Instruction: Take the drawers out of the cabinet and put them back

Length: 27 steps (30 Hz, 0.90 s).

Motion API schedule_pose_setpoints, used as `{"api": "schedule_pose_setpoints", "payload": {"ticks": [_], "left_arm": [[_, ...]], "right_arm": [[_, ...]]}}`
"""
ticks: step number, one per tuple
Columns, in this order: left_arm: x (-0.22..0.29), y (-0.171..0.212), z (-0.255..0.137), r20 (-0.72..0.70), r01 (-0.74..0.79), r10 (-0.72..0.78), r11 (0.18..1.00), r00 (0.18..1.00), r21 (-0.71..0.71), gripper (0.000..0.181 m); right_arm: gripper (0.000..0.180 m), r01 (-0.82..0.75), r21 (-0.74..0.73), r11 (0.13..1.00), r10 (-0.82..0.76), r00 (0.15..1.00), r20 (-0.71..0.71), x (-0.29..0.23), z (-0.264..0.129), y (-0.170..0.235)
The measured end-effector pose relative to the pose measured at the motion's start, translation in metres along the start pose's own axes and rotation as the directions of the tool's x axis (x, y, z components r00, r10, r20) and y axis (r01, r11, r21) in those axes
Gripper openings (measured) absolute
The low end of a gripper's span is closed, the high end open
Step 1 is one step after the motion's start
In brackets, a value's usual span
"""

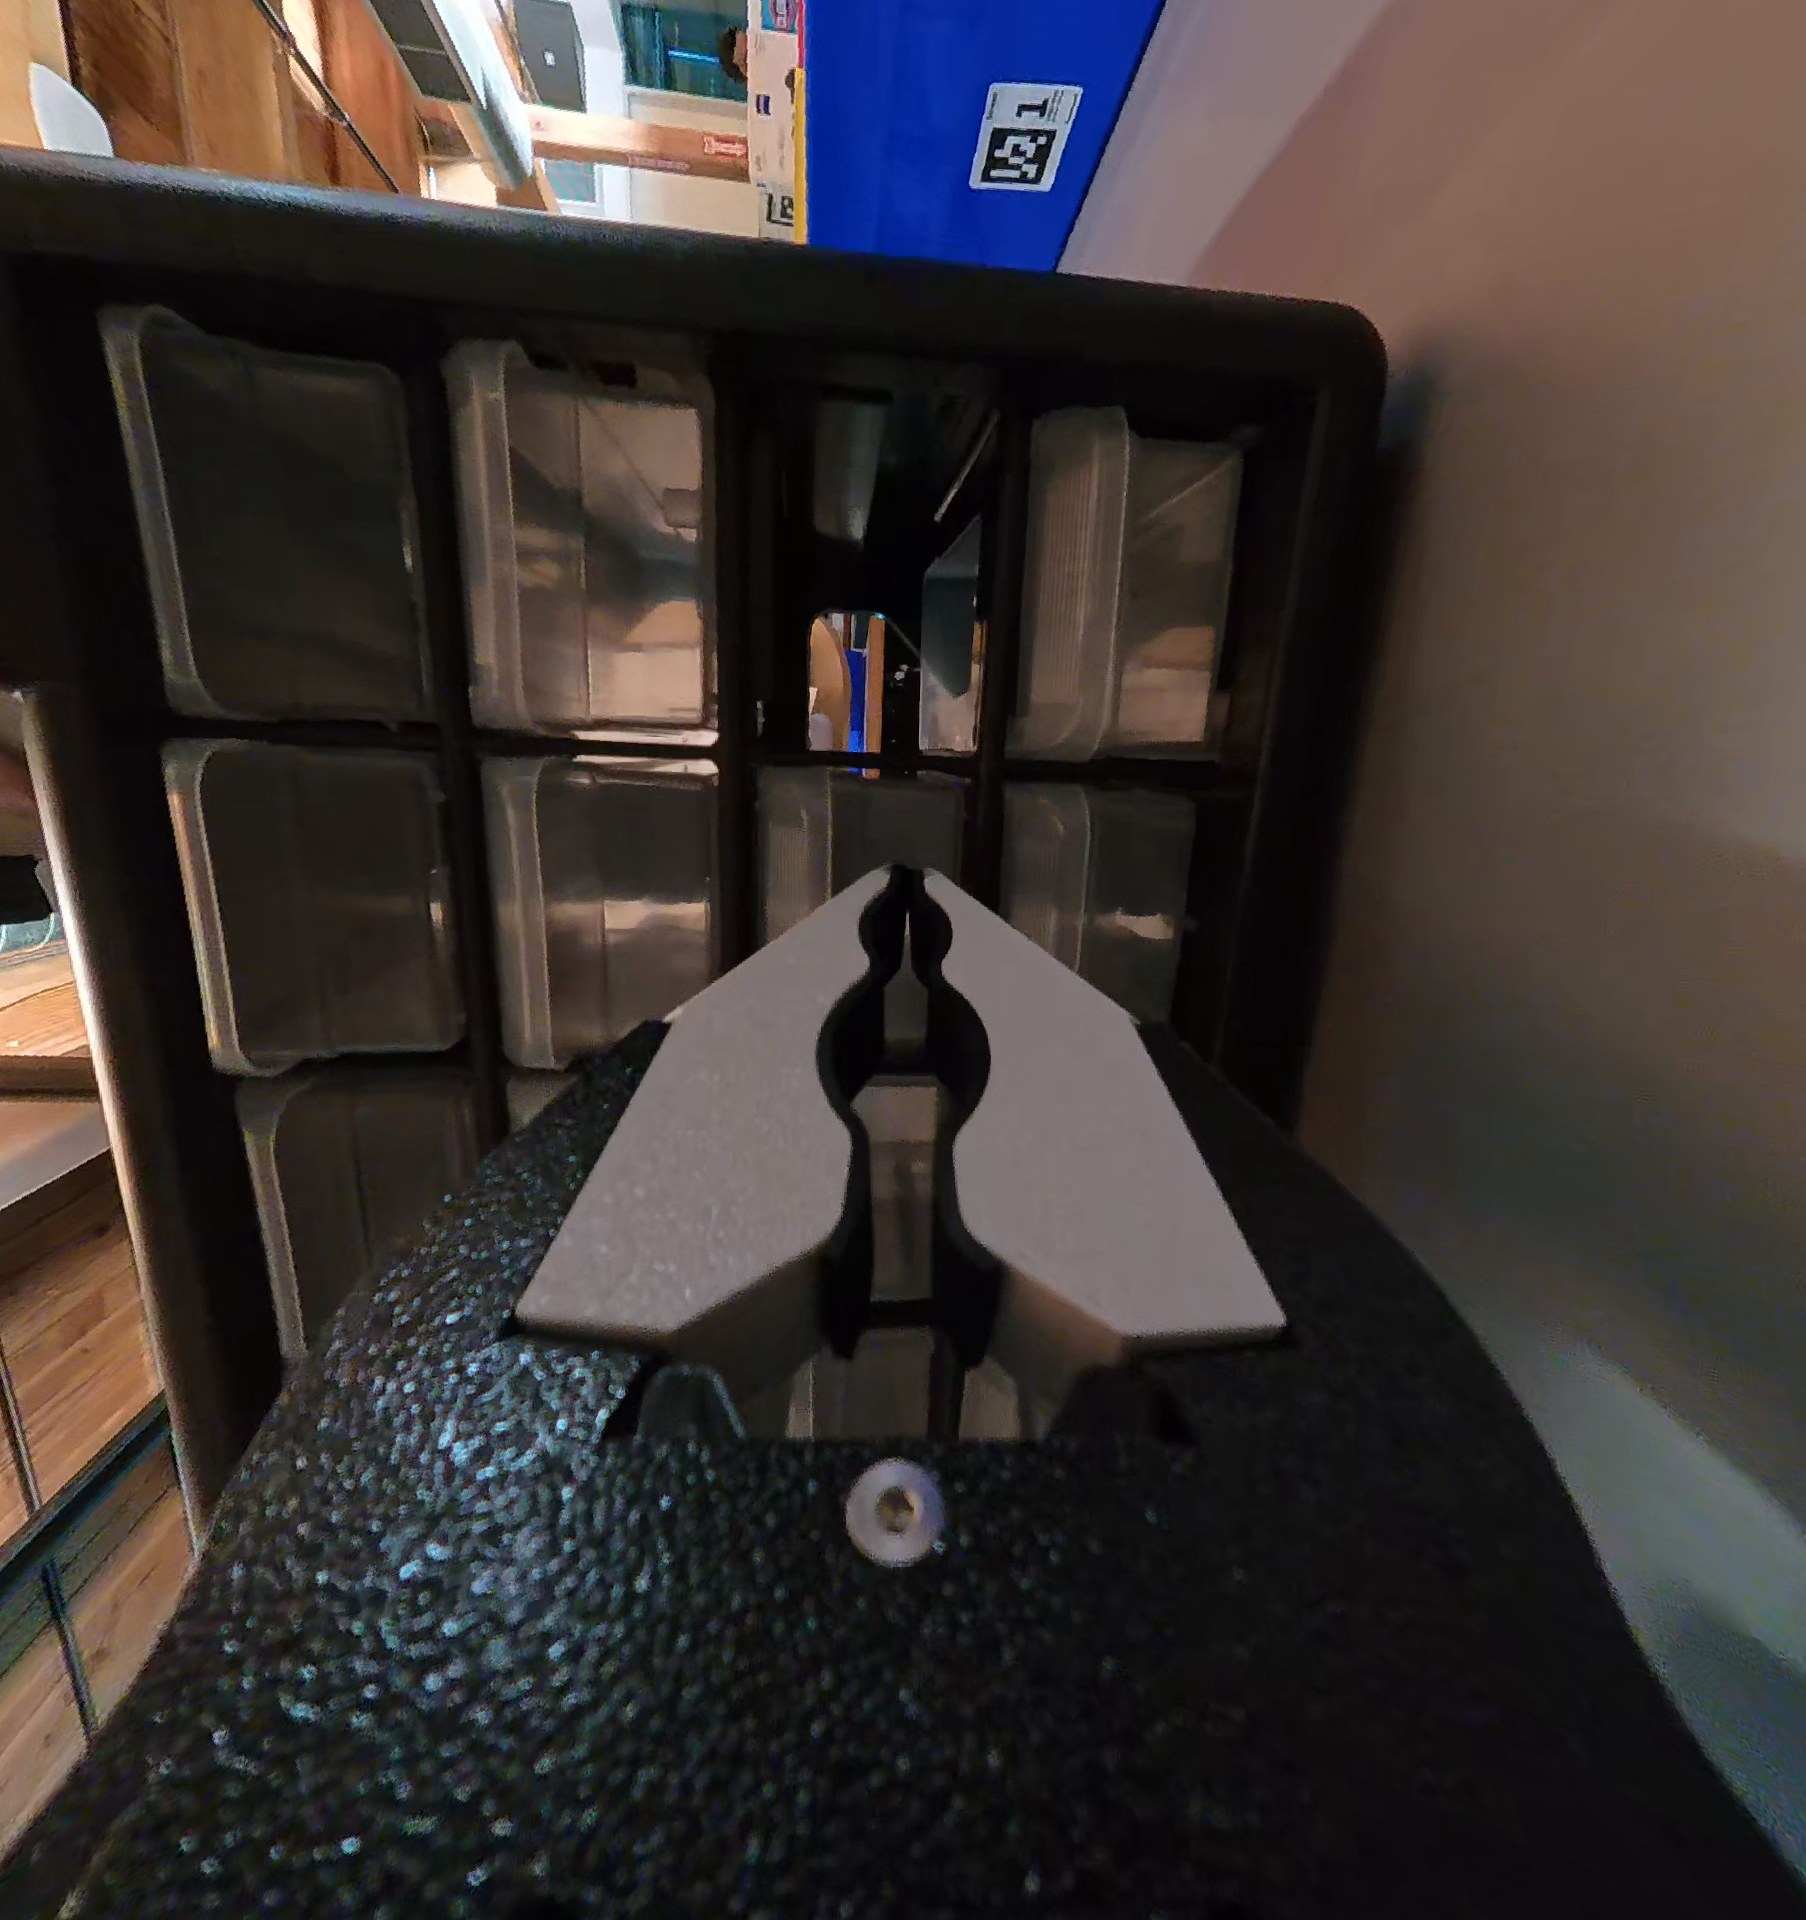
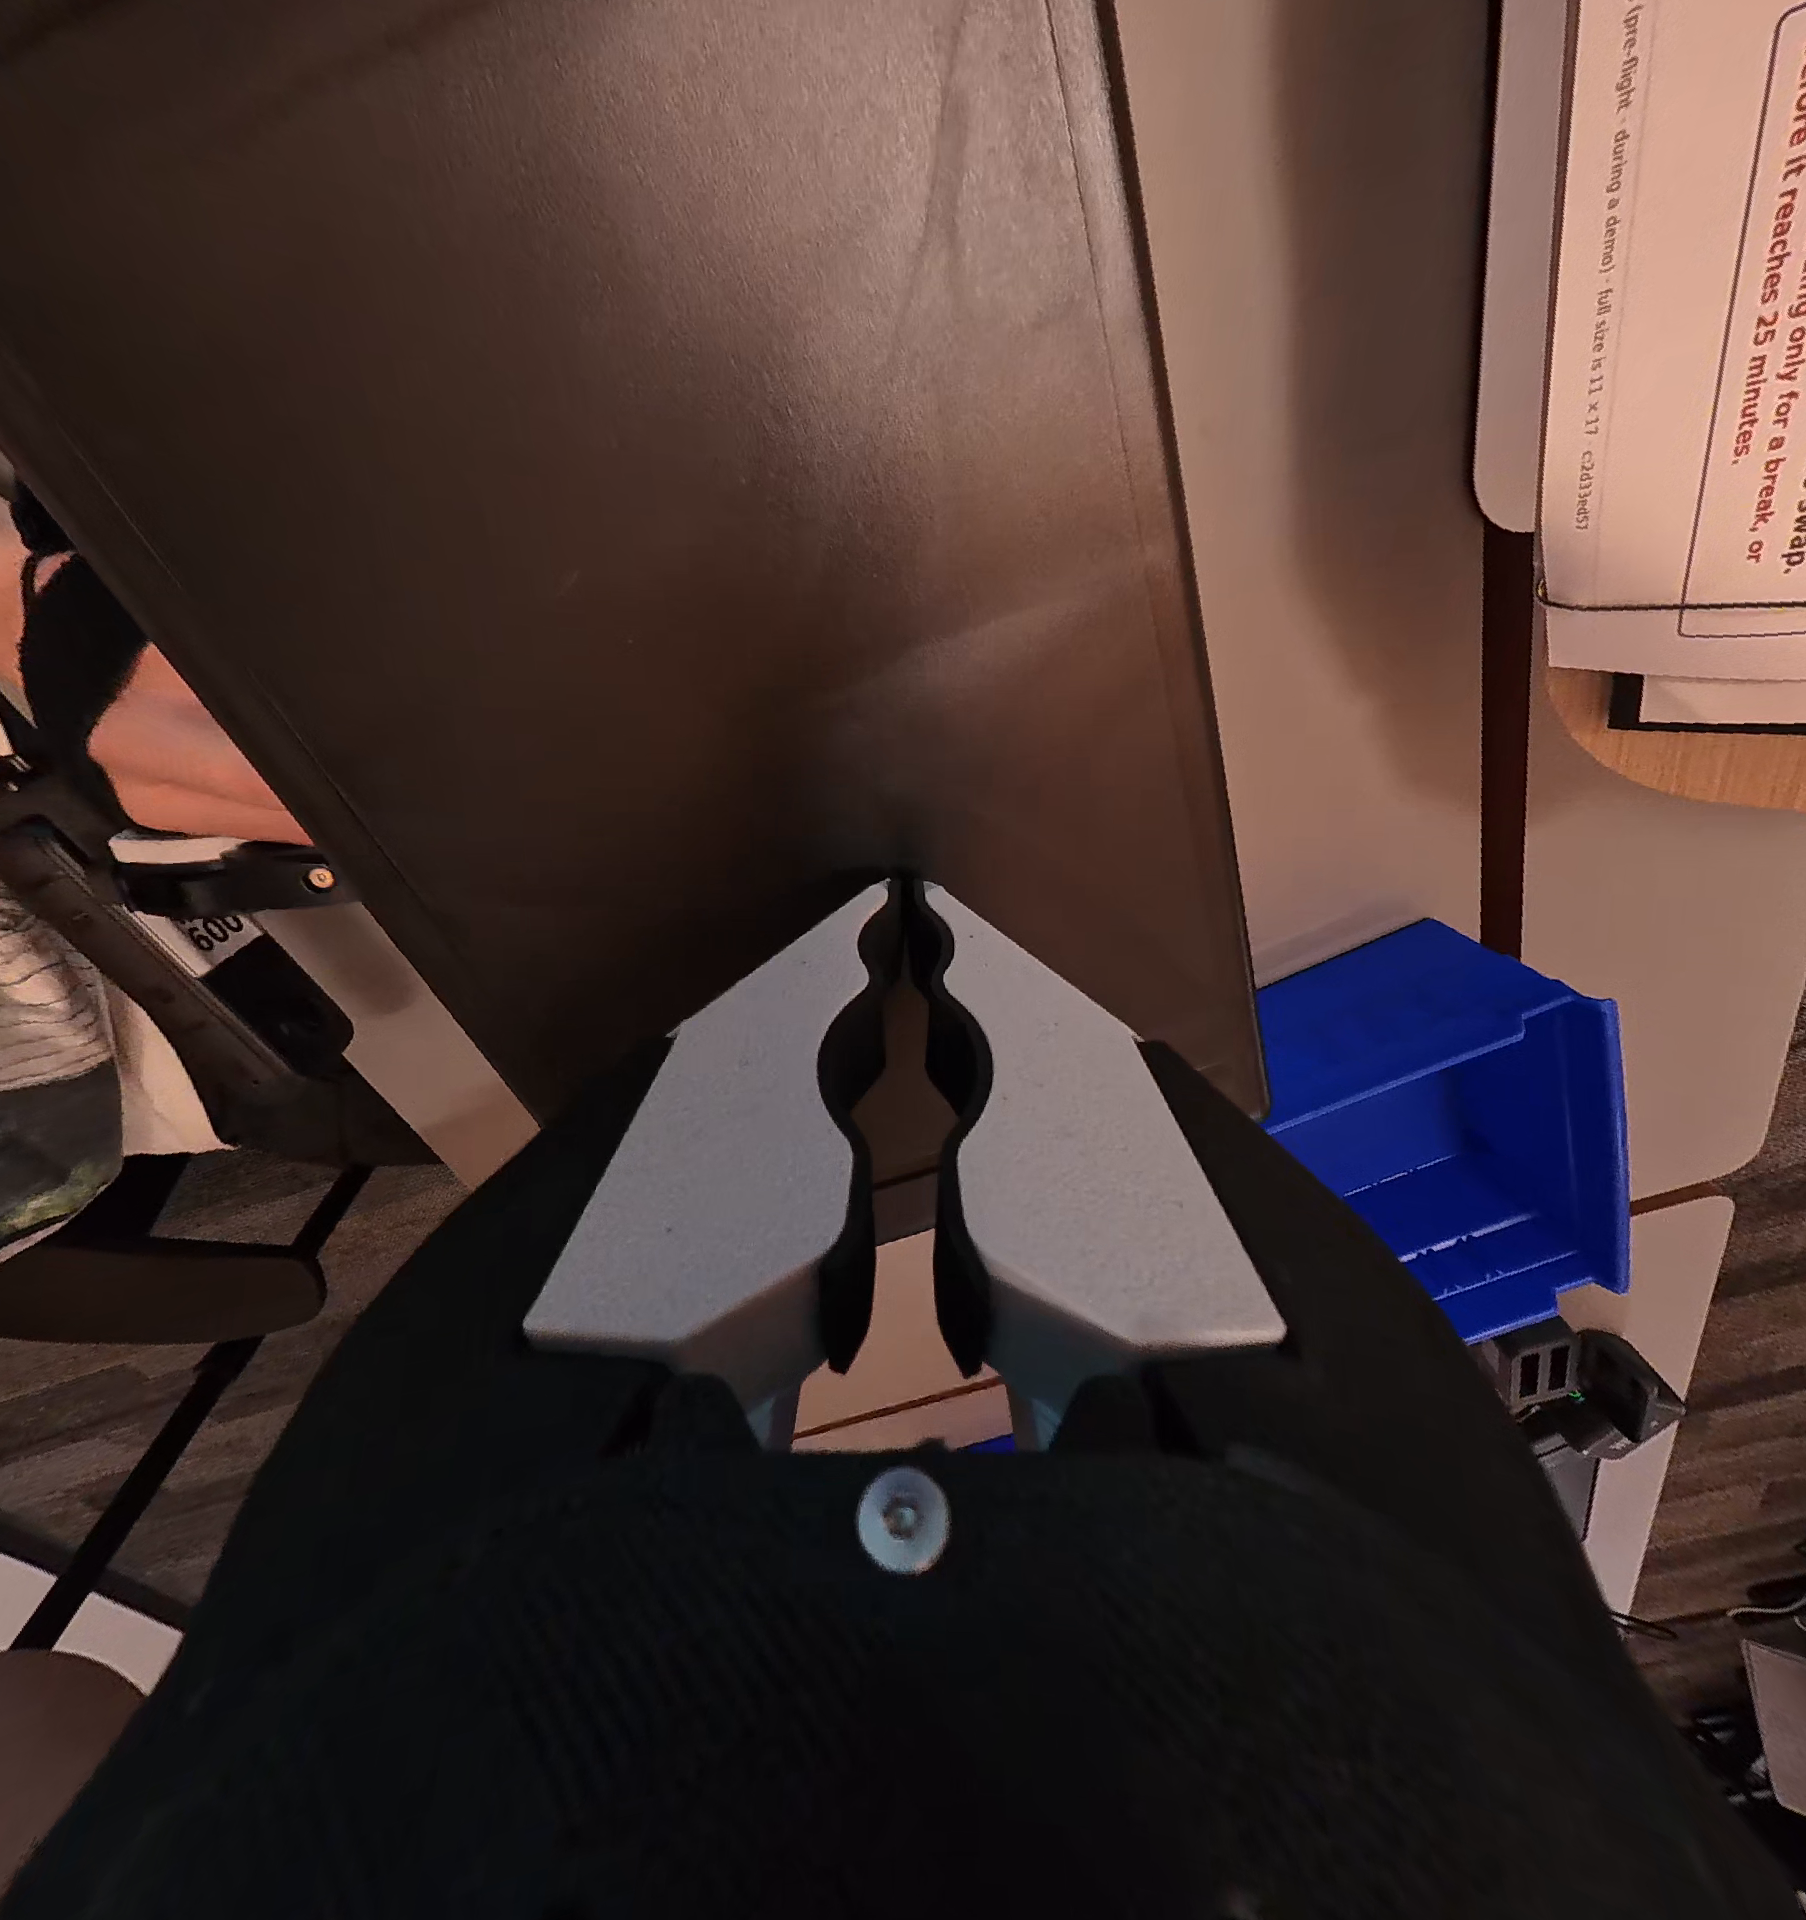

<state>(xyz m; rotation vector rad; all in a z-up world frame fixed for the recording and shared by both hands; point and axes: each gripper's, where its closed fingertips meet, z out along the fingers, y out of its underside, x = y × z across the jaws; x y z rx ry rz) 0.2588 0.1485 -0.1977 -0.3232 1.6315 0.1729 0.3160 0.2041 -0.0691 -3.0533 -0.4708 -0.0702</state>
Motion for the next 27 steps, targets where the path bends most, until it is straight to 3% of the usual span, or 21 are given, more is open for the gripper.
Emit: {"api": "schedule_pose_setpoints", "payload": {"ticks": [5, 9, 15, 18, 22, 24, 25, 27], "left_arm": [[0.003, -0.001, -0.022, -0.038, 0.049, -0.047, 0.998, 0.998, 0.048, 0.000], [-0.023, 0.012, -0.060, -0.049, 0.245, -0.241, 0.965, 0.969, 0.098, 0.000], [-0.108, 0.112, -0.096, 0.004, 0.594, -0.594, 0.804, 0.804, 0.044, 0.000], [-0.147, 0.190, -0.093, 0.025, 0.736, -0.736, 0.674, 0.677, -0.068, 0.000], [-0.161, 0.300, -0.052, 0.005, 0.850, -0.892, 0.430, 0.453, -0.303, 0.000], [-0.151, 0.340, -0.021, -0.030, 0.856, -0.950, 0.294, 0.312, -0.425, 0.001], [-0.141, 0.357, -0.007, -0.040, 0.832, -0.970, 0.225, 0.238, -0.506, 0.011], [-0.120, 0.386, 0.021, -0.026, 0.759, -0.990, 0.125, 0.142, -0.639, 0.017]], "right_arm": [[0.000, 0.011, -0.019, 1.000, -0.011, 1.000, -0.014, 0.000, 0.000, 0.000], [0.000, 0.022, -0.029, 0.999, -0.023, 0.999, -0.023, 0.000, 0.000, 0.000], [0.000, 0.036, -0.045, 0.998, -0.037, 0.999, -0.023, 0.000, 0.000, 0.000], [0.000, 0.040, -0.046, 0.998, -0.041, 0.999, -0.015, 0.000, 0.000, 0.000], [0.000, 0.031, -0.042, 0.999, -0.030, 1.000, 0.007, 0.000, 0.000, 0.000], [0.000, 0.031, -0.044, 0.999, -0.030, 1.000, 0.007, 0.000, 0.000, 0.000], [0.000, 0.034, -0.046, 0.998, -0.034, 0.999, 0.002, 0.000, 0.000, 0.000], [0.000, 0.044, -0.052, 0.998, -0.045, 0.999, -0.015, 0.000, 0.000, 0.000]]}}
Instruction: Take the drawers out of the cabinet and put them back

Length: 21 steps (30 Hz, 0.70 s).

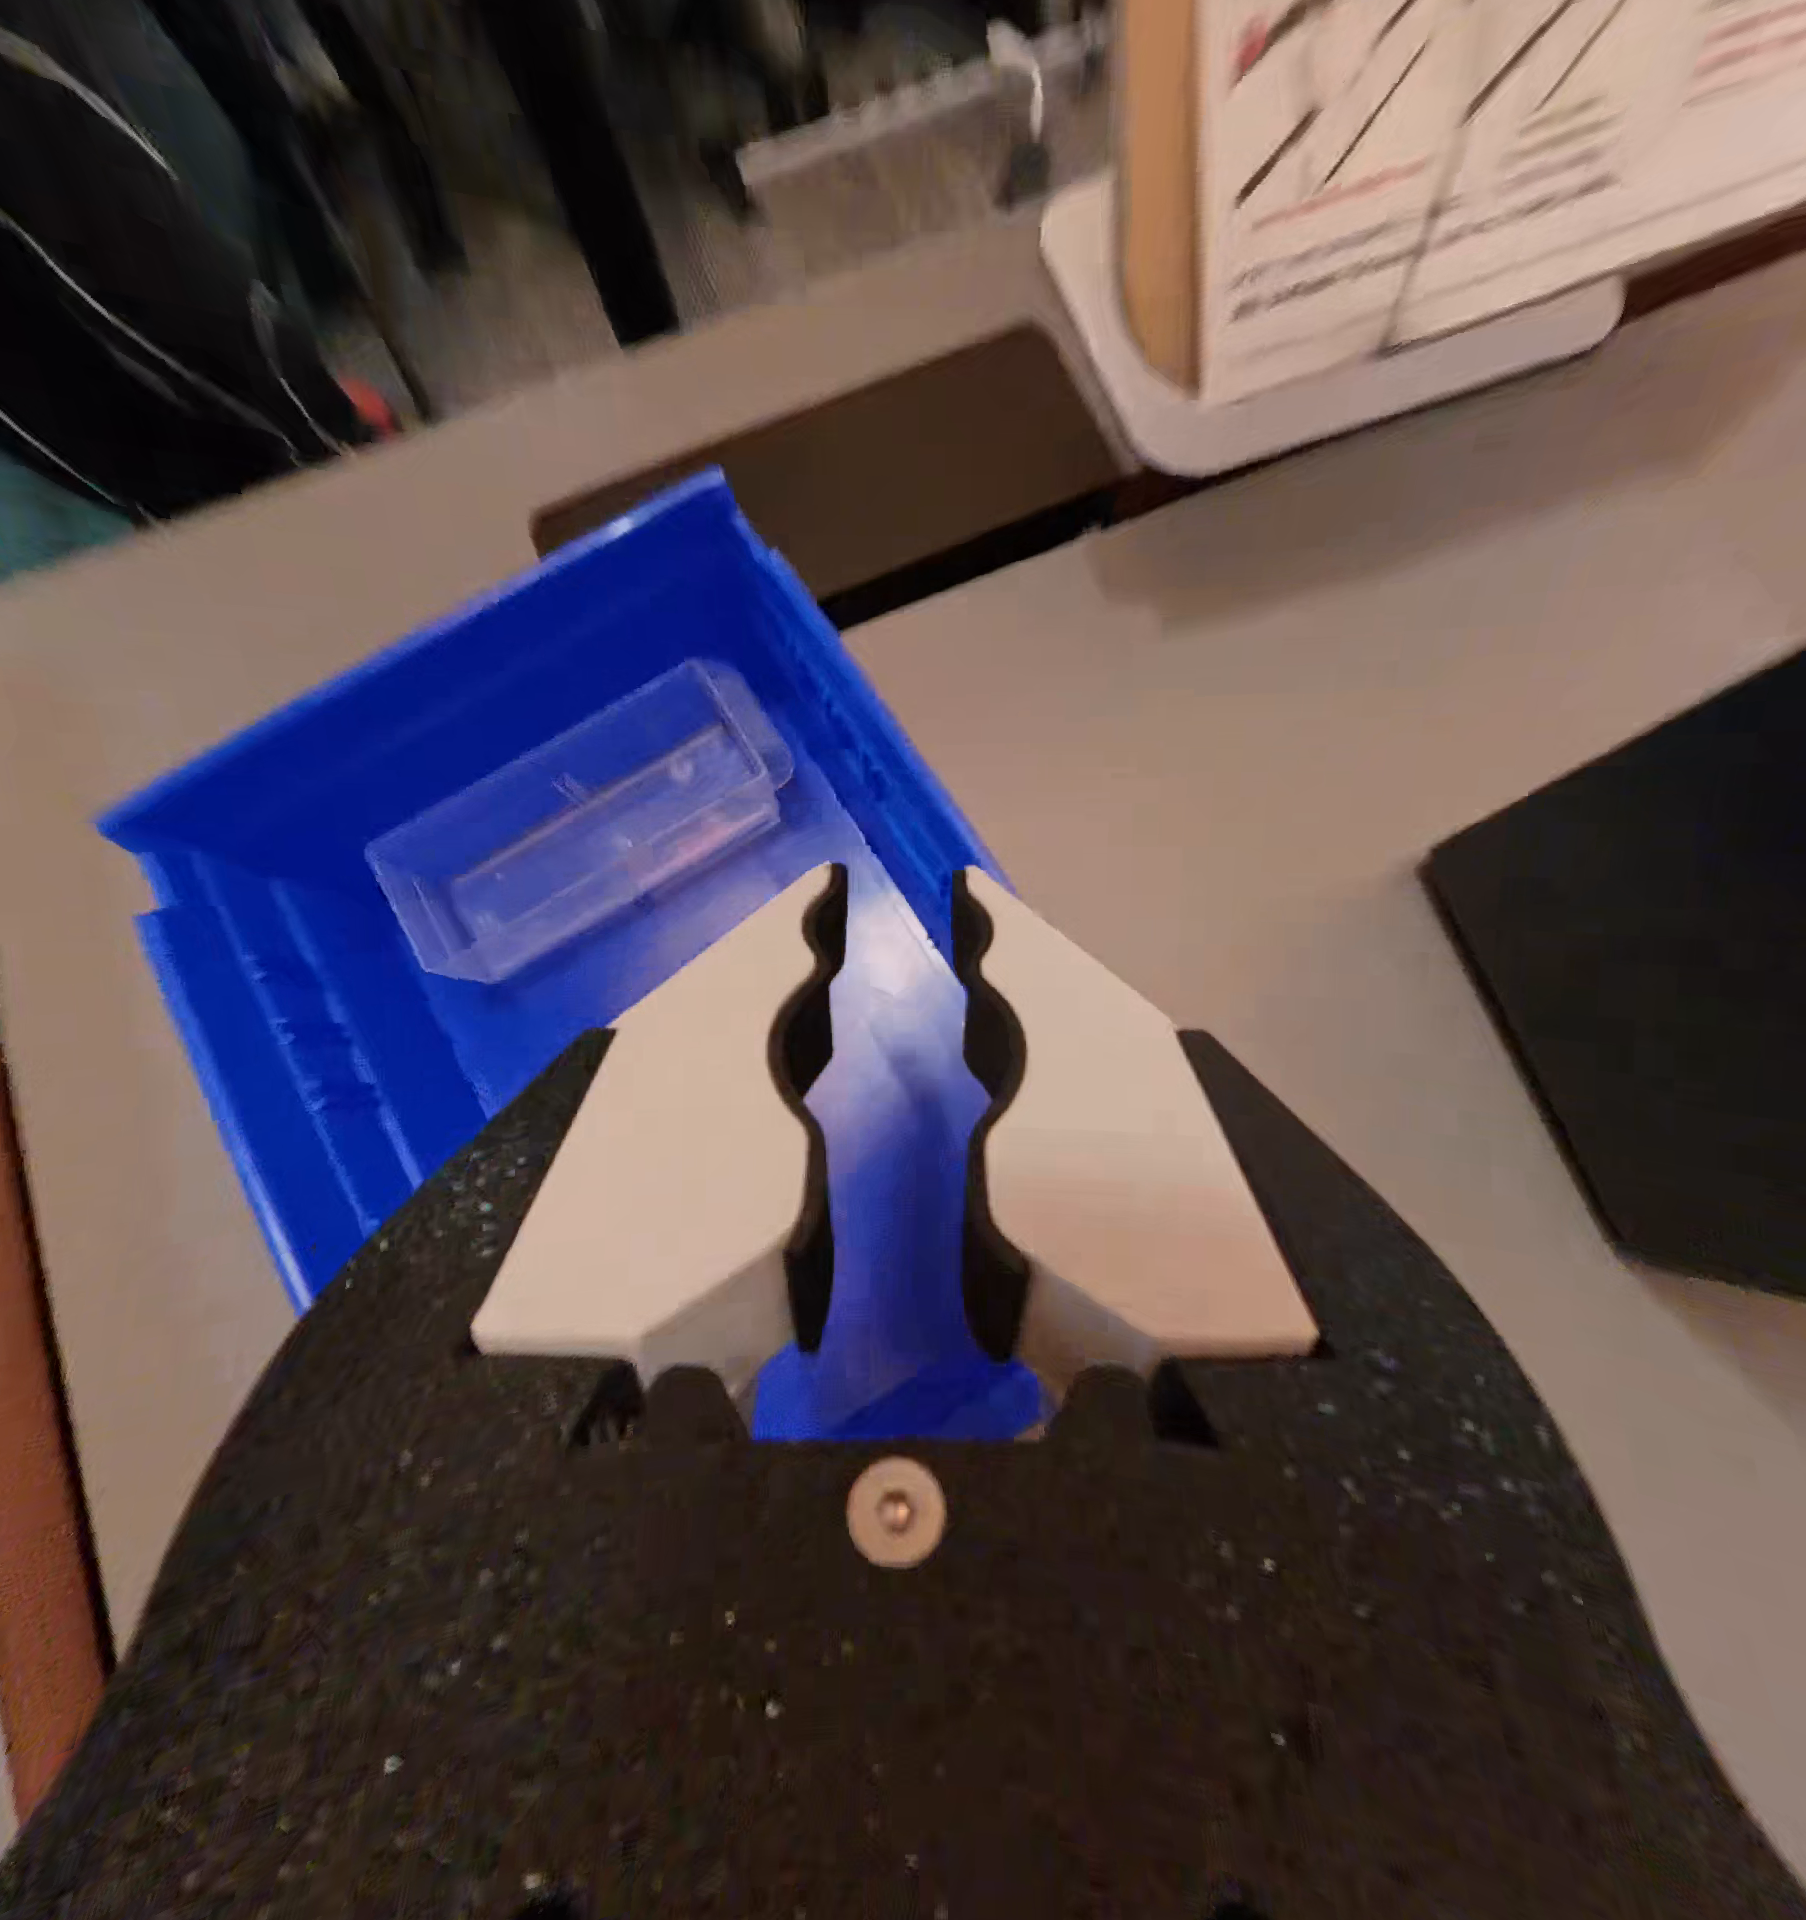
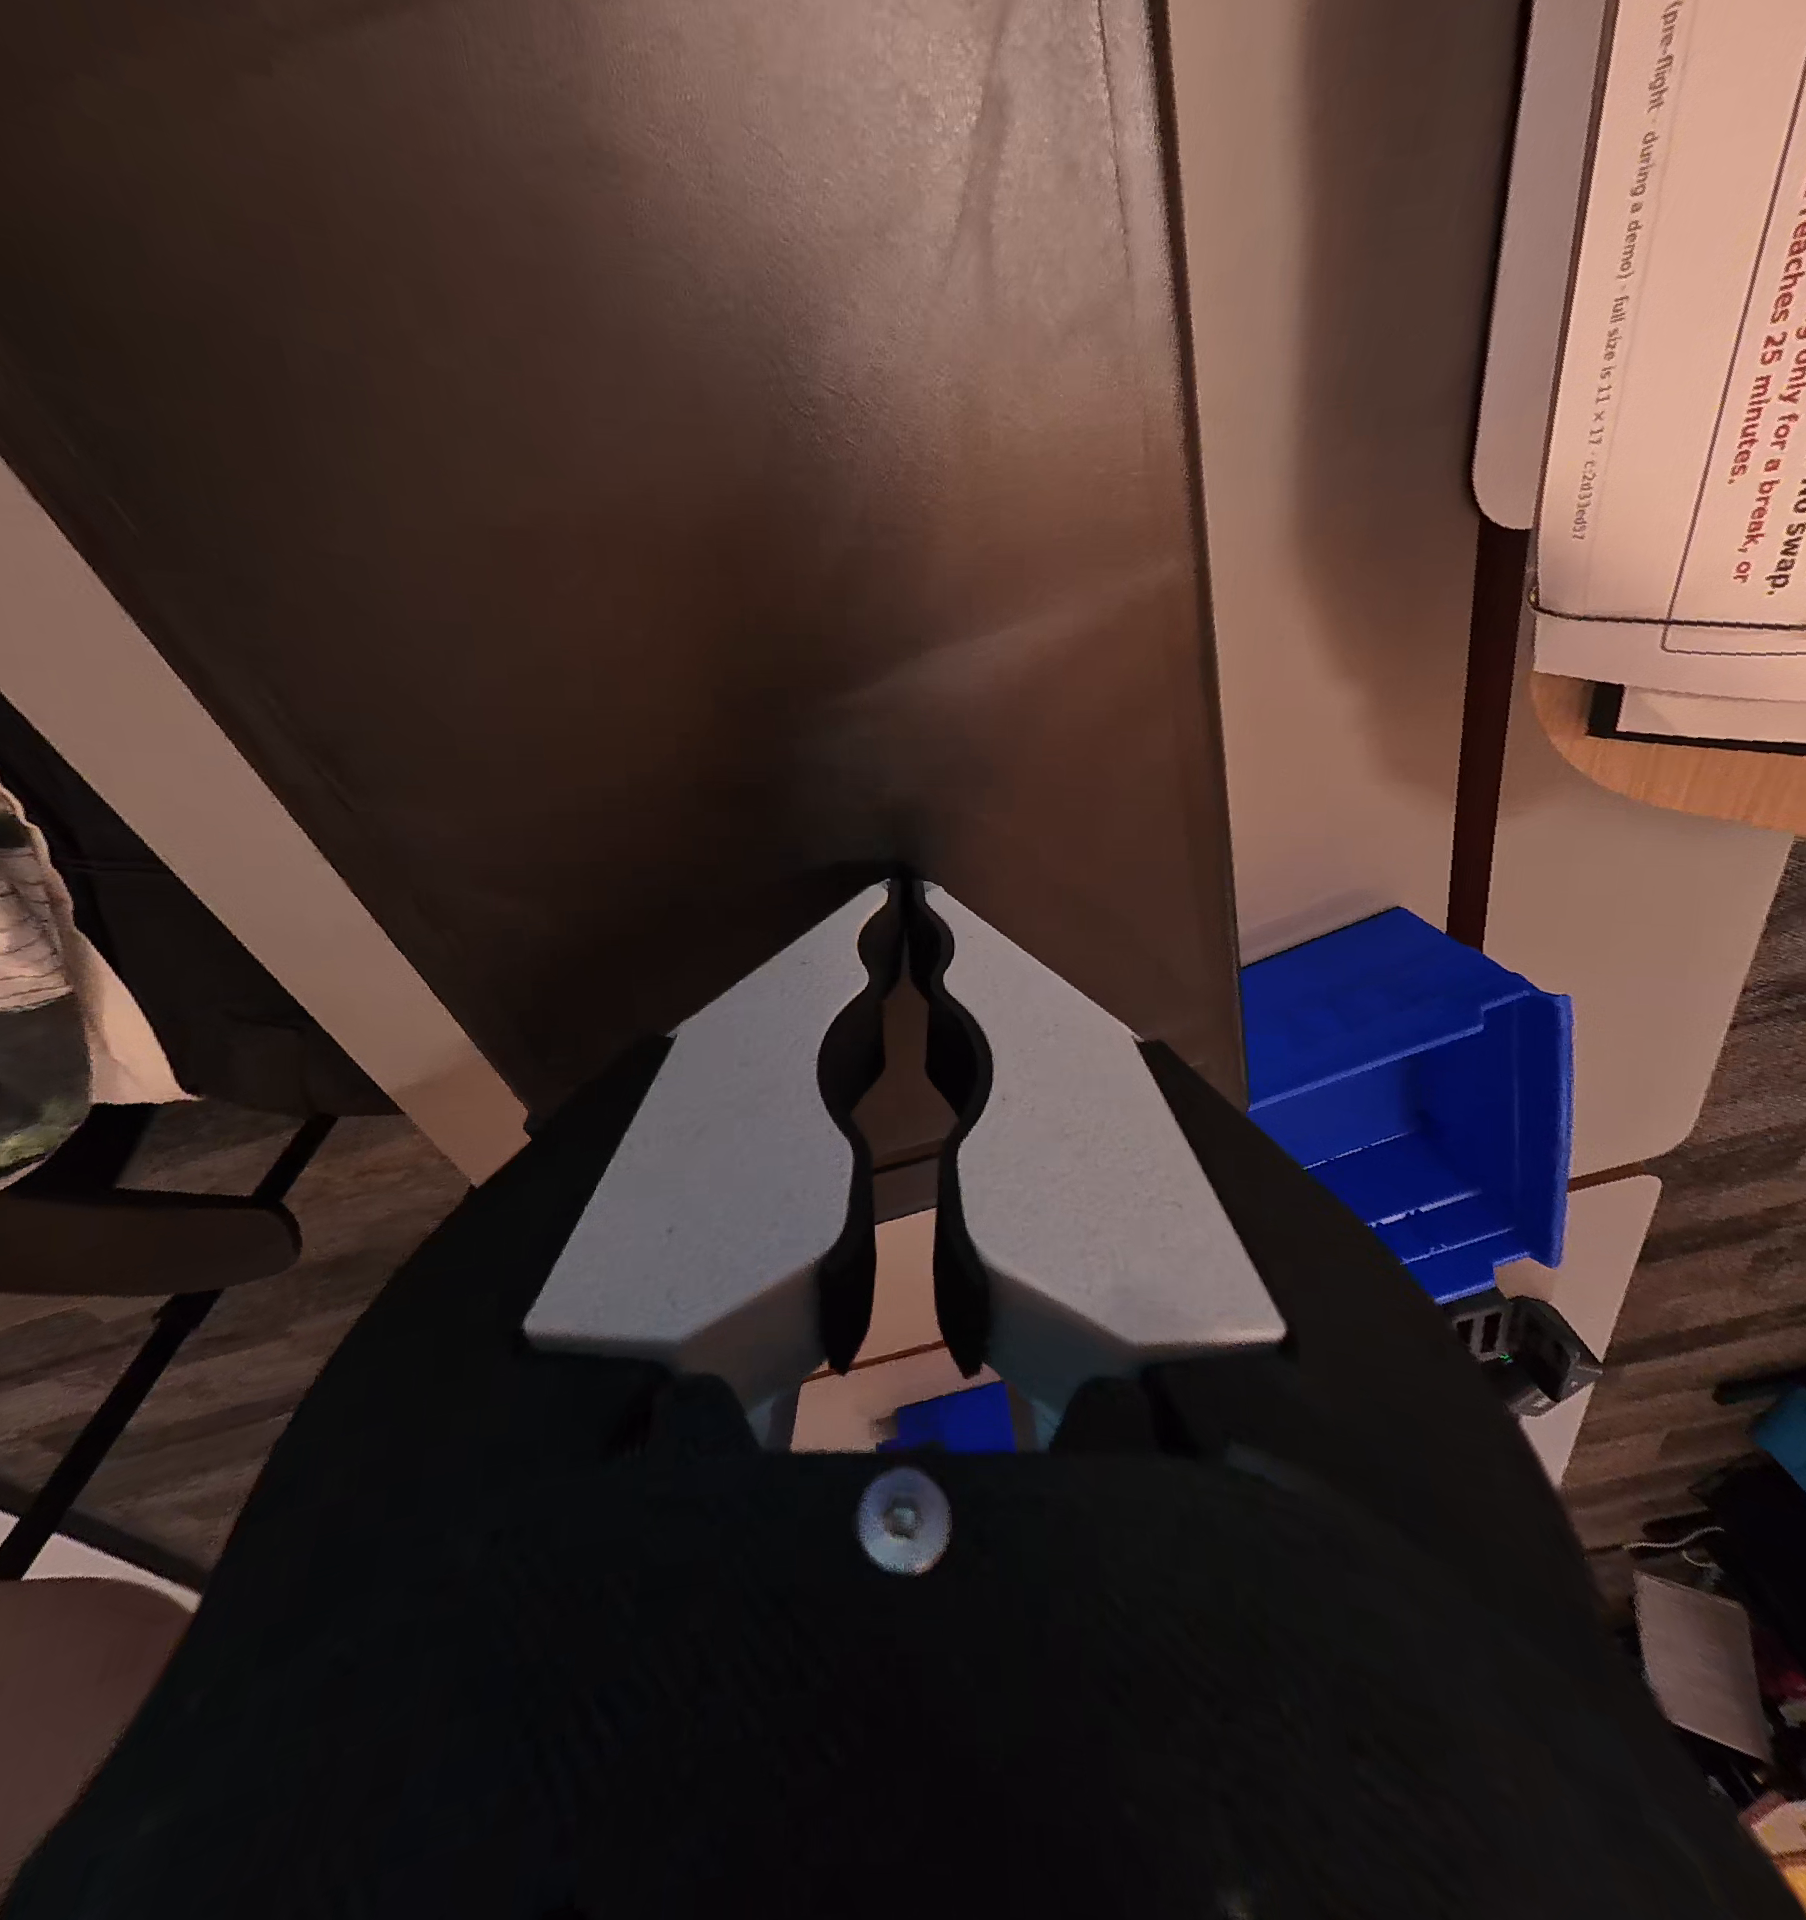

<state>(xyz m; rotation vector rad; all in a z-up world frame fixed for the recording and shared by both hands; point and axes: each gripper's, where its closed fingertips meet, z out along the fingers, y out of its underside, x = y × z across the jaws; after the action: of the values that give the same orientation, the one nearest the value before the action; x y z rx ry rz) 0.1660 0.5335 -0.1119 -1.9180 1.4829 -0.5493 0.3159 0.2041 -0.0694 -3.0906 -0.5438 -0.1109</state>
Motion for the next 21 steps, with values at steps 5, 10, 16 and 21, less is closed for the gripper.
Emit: {"api": "schedule_pose_setpoints", "payload": {"ticks": [5, 10, 16, 21], "left_arm": [[-0.042, 0.012, 0.076, 0.010, 0.091, -0.092, 0.956, 0.996, -0.277, 0.033], [-0.057, 0.007, 0.131, 0.047, 0.188, -0.184, 0.915, 0.982, -0.358, 0.037], [-0.072, 0.021, 0.174, 0.120, 0.261, -0.232, 0.859, 0.965, -0.440, 0.034], [-0.074, 0.029, 0.187, 0.113, 0.312, -0.294, 0.831, 0.949, -0.460, 0.035]], "right_arm": [[0.000, 0.028, -0.017, 0.999, -0.028, 0.999, -0.026, 0.000, 0.000, 0.000], [0.000, 0.023, -0.028, 0.999, -0.023, 1.000, 0.007, 0.000, 0.000, 0.000], [0.000, 0.042, -0.044, 0.998, -0.042, 0.999, -0.006, 0.000, 0.000, 0.000], [0.000, 0.045, -0.050, 0.998, -0.045, 0.999, 0.005, 0.000, 0.000, 0.000]]}}
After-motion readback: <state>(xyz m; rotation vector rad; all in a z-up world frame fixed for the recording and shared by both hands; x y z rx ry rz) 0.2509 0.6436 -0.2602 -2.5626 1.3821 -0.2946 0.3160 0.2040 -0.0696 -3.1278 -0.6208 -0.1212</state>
